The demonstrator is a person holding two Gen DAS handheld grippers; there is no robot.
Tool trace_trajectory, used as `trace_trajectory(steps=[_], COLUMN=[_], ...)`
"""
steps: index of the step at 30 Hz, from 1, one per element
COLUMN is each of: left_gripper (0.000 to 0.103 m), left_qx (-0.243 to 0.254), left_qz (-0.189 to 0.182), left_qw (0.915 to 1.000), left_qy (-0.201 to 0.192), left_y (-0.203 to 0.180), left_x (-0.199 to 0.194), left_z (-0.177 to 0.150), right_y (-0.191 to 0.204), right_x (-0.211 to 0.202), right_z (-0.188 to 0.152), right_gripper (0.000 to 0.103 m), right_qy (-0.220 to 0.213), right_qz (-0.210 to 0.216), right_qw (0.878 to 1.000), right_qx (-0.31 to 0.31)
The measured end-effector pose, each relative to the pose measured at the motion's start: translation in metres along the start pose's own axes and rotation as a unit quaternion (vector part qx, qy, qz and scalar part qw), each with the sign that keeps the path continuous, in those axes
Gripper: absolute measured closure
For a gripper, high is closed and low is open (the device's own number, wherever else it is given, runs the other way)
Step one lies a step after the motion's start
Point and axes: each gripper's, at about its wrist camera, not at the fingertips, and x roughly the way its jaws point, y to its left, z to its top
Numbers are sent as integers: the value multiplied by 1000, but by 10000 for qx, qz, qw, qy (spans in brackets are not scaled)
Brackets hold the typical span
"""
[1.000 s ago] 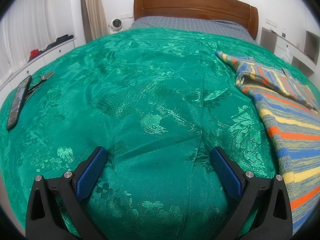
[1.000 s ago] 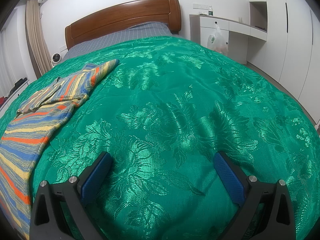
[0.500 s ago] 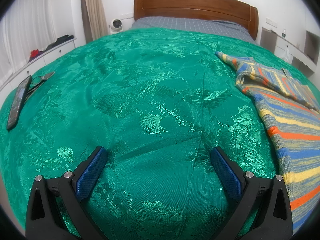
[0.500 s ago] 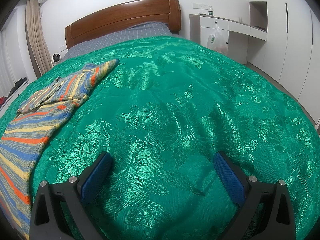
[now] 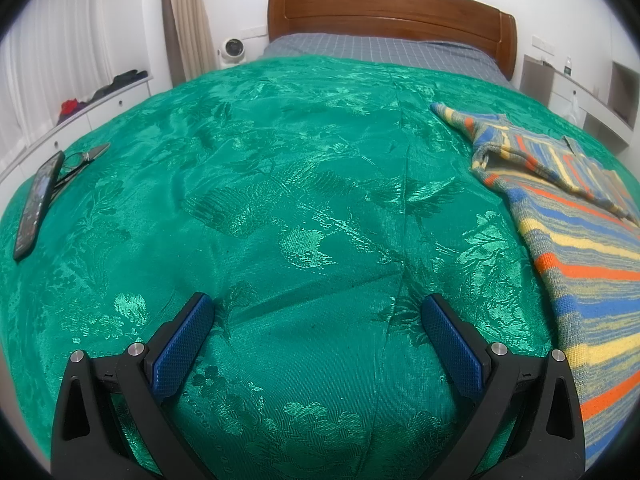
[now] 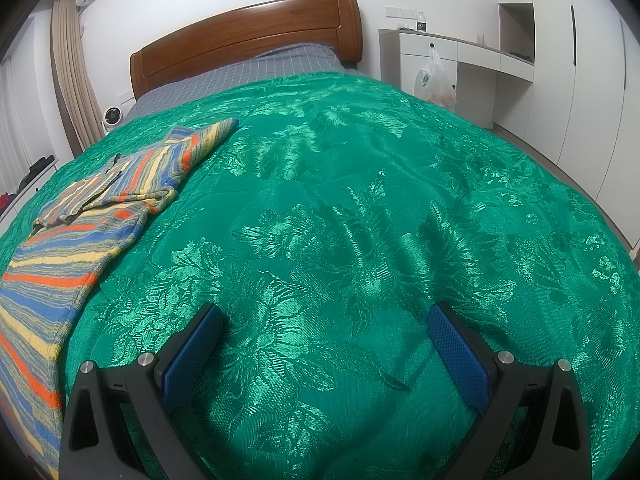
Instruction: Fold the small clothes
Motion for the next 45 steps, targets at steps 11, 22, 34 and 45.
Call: trace_trajectory(steps=[11, 22, 34, 45], left_gripper=[0, 1, 36, 101], left_qx=[1, -1, 586, 1048], left_qz=[2, -361, -1989, -1891], left_qw=[10000, 9975, 9470, 9376], left_qy=[-2, 611, 2453, 2722], left_y=[0, 14, -34, -45], left_x=[0, -8, -73, -98], left_z=[0, 16, -46, -49], right_y=[0, 9, 93, 92], right_x=[0, -5, -107, -105], right_z=[0, 24, -56, -73], right_gripper=[2, 4, 21, 97], right_qy=[-1, 801, 2571, 3057], right_qz=[1, 9, 1871, 1939], right_qw=[10000, 9963, 9451, 9309], right_qx=[1, -310, -757, -480])
